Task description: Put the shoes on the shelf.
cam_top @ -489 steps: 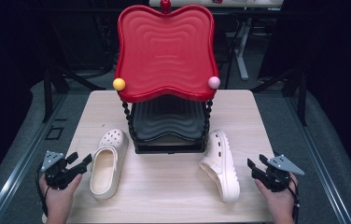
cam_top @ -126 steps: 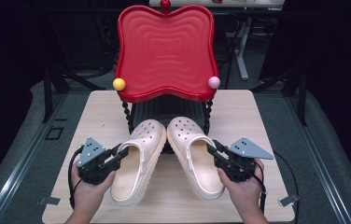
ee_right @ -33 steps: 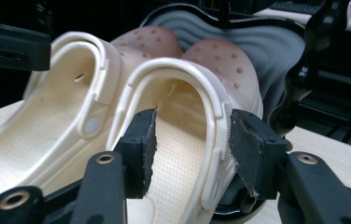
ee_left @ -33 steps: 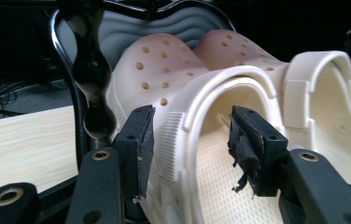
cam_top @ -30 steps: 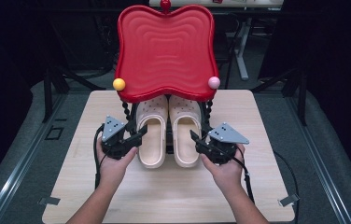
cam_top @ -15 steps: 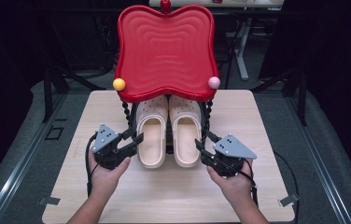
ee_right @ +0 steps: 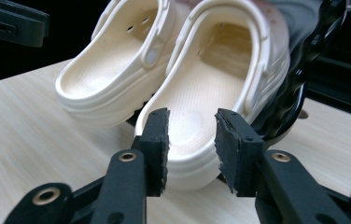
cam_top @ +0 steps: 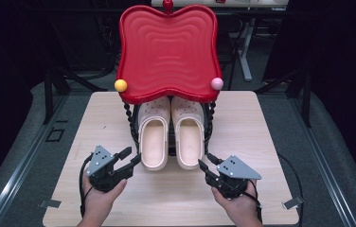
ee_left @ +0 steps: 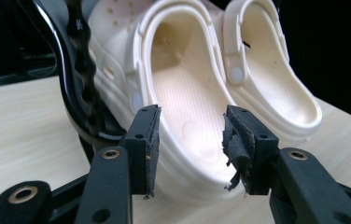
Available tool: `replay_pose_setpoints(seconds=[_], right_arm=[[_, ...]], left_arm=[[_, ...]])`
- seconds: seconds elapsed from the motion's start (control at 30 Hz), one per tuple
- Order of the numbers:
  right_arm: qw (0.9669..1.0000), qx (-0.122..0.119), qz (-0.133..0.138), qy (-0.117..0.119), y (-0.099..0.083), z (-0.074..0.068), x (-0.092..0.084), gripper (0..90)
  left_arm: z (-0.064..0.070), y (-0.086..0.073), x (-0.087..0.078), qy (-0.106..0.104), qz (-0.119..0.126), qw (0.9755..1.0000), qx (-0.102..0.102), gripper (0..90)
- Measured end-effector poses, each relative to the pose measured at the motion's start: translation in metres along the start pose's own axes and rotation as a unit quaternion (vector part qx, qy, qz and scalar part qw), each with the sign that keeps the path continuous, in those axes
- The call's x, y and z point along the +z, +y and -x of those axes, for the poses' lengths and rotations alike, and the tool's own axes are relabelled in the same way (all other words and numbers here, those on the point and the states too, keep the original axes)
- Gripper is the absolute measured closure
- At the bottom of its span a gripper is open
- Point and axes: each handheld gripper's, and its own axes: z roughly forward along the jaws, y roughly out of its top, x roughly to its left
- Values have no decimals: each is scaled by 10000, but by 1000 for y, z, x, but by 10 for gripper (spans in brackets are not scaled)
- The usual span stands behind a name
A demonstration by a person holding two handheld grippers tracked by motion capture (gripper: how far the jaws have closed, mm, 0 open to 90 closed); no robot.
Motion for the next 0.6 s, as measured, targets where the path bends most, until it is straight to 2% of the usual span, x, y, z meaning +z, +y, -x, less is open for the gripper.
replay_pose_setpoints(seconds=[0.07, 0.23, 0.33, 0.37, 0.53, 0.6], right_arm=[[10000, 42, -4, 49, -4, -2, 0, 654], [9997, 56, -208, 132, -17, -8, 3, 718], [9989, 136, -338, 281, -24, -11, 5, 764], [9987, 143, -375, 308, -27, -12, 6, 779], [9979, 182, -532, 324, -36, -13, 11, 885], [9969, 245, -645, 383, -39, -12, 14, 894]], left_arm=[[2, -5, -1, 28, -22, 10000, 44, 558], [6, -17, -2, 28, -120, 9999, 87, 559], [10, -25, -3, 66, -131, 9998, 134, 630], [11, -28, -4, 70, -214, 9996, 175, 661], [14, -41, 1, -93, -402, 9990, 157, 790], [12, -44, 4, -217, -429, 9988, 47, 841]])
